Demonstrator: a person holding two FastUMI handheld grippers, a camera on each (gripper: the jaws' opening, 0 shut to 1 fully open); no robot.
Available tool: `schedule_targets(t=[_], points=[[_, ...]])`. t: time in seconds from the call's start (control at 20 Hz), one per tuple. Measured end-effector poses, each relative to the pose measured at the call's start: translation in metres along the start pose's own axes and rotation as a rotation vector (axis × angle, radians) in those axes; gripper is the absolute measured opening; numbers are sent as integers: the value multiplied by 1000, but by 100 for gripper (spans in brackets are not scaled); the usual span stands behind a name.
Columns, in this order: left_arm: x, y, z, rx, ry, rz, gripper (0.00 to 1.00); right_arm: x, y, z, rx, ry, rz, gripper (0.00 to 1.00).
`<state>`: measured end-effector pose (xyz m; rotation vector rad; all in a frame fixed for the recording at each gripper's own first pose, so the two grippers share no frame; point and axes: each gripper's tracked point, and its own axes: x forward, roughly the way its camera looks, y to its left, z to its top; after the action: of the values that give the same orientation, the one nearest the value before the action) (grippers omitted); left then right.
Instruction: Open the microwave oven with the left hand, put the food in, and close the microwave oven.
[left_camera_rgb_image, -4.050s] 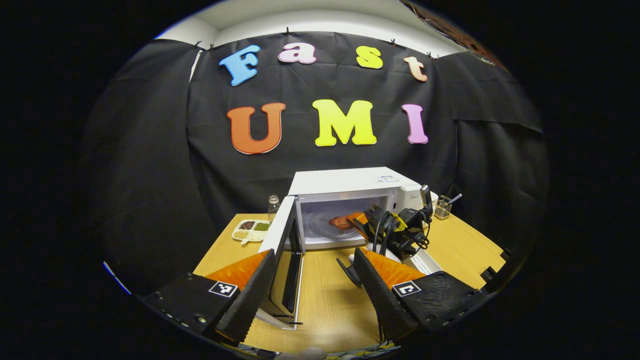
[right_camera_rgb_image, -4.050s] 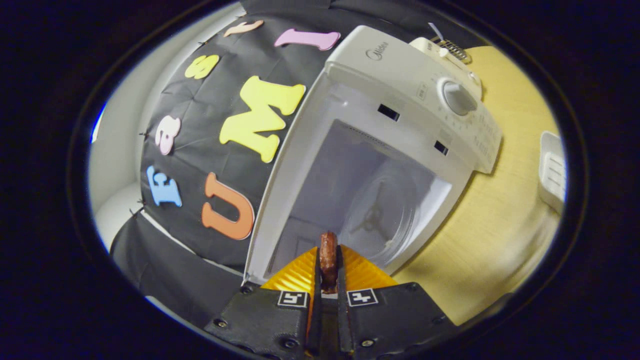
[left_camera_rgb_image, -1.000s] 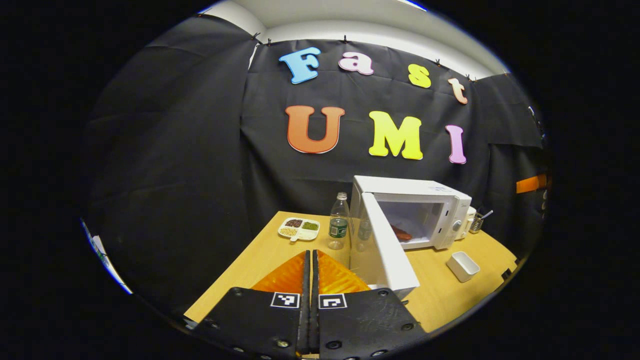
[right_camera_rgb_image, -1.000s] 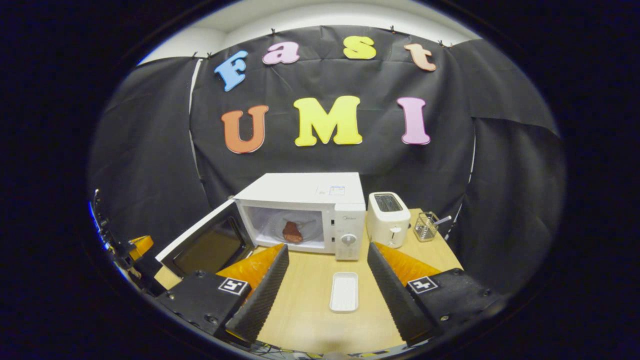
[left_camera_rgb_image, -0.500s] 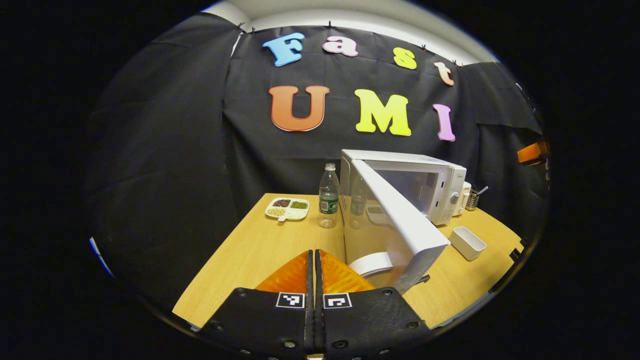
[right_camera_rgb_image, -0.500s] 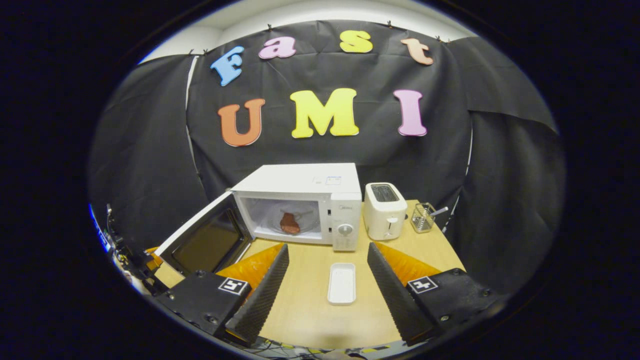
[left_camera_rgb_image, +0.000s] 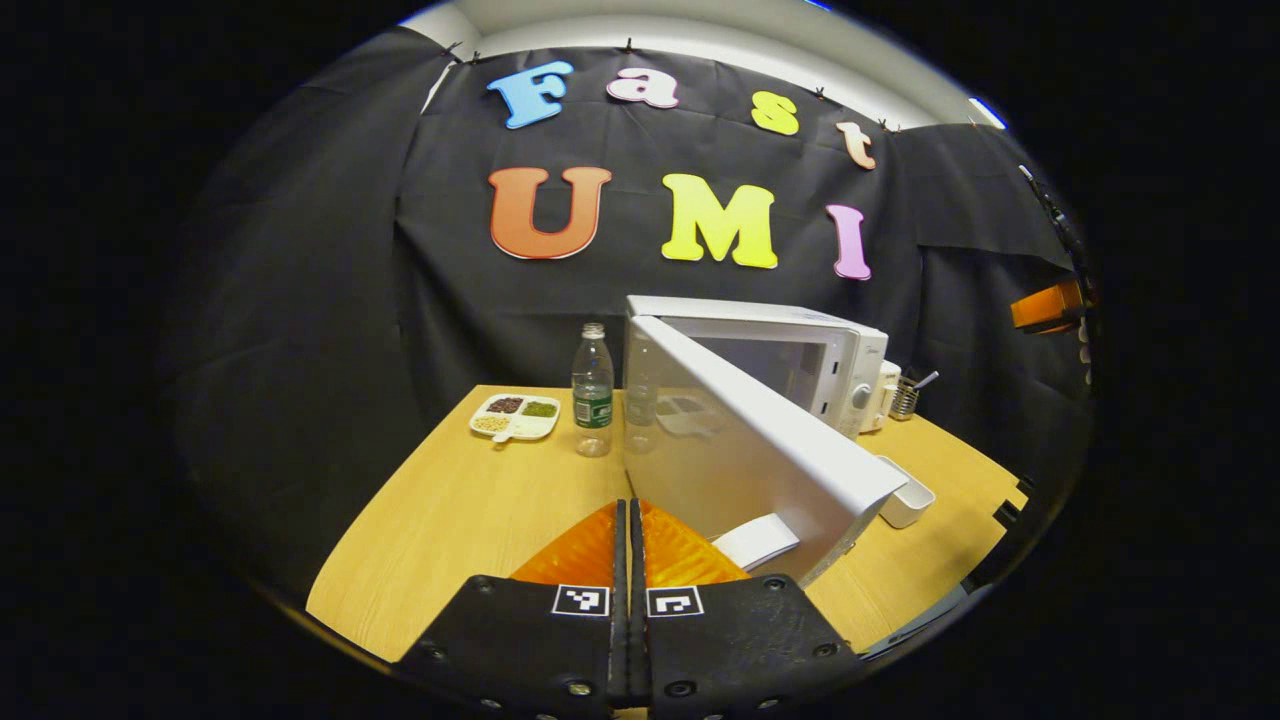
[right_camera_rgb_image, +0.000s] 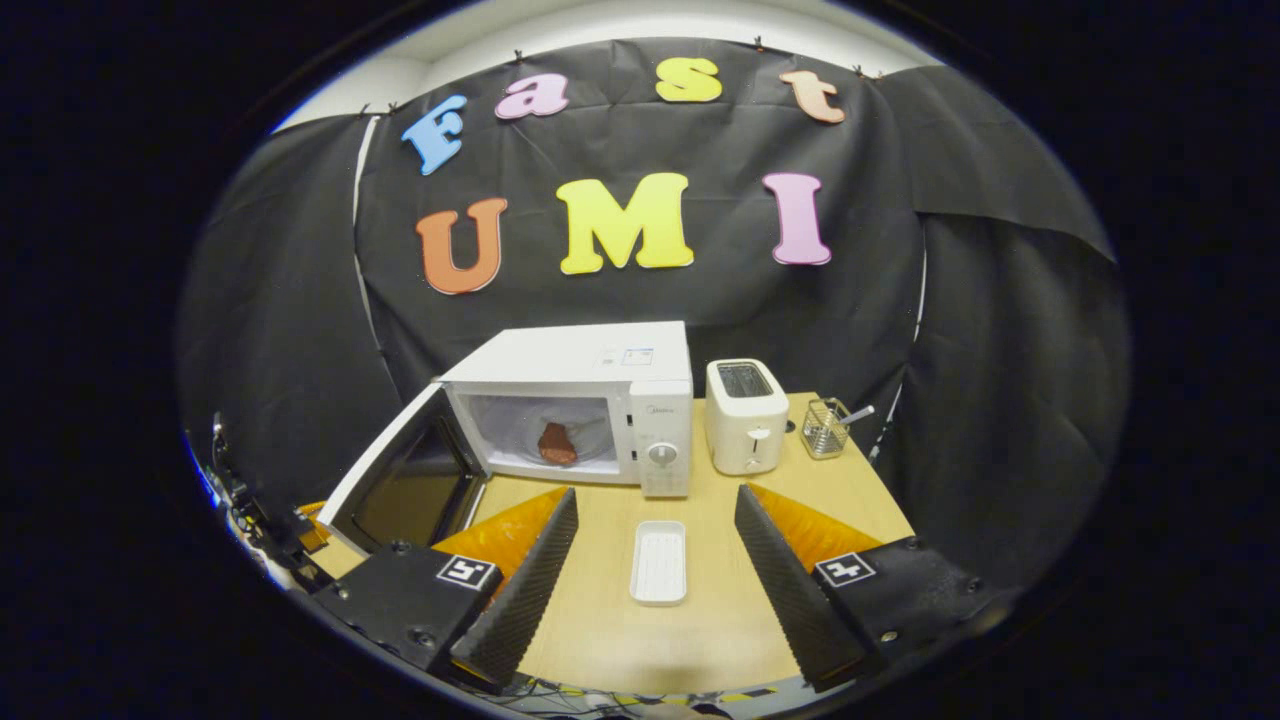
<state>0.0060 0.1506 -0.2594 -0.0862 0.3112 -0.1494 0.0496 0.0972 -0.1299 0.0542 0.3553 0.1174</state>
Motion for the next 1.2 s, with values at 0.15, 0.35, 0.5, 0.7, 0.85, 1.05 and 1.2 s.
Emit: schedule_targets(t=[0.15,0.35,0.5,0.7,0.85,1.05,1.2], points=[[6,-34,-2,12,8,-61,0,-1,-8,-3,8,7,-2,100],[15,-77,-6,12,28,-146,0,-3,-27,-11,26,27,-19,100],[26,-104,-7,28,36,-200,0,-5,-48,-14,40,36,-43,100],[49,-136,-5,39,38,-253,0,-8,-73,-11,48,34,-81,100],[69,-159,0,48,37,-291,0,-11,-91,-12,50,38,-106,100],[95,-182,4,60,41,-312,0,-13,-115,-17,62,54,-132,100],[114,-198,8,64,38,-331,0,-9,-128,-17,66,63,-148,100]])
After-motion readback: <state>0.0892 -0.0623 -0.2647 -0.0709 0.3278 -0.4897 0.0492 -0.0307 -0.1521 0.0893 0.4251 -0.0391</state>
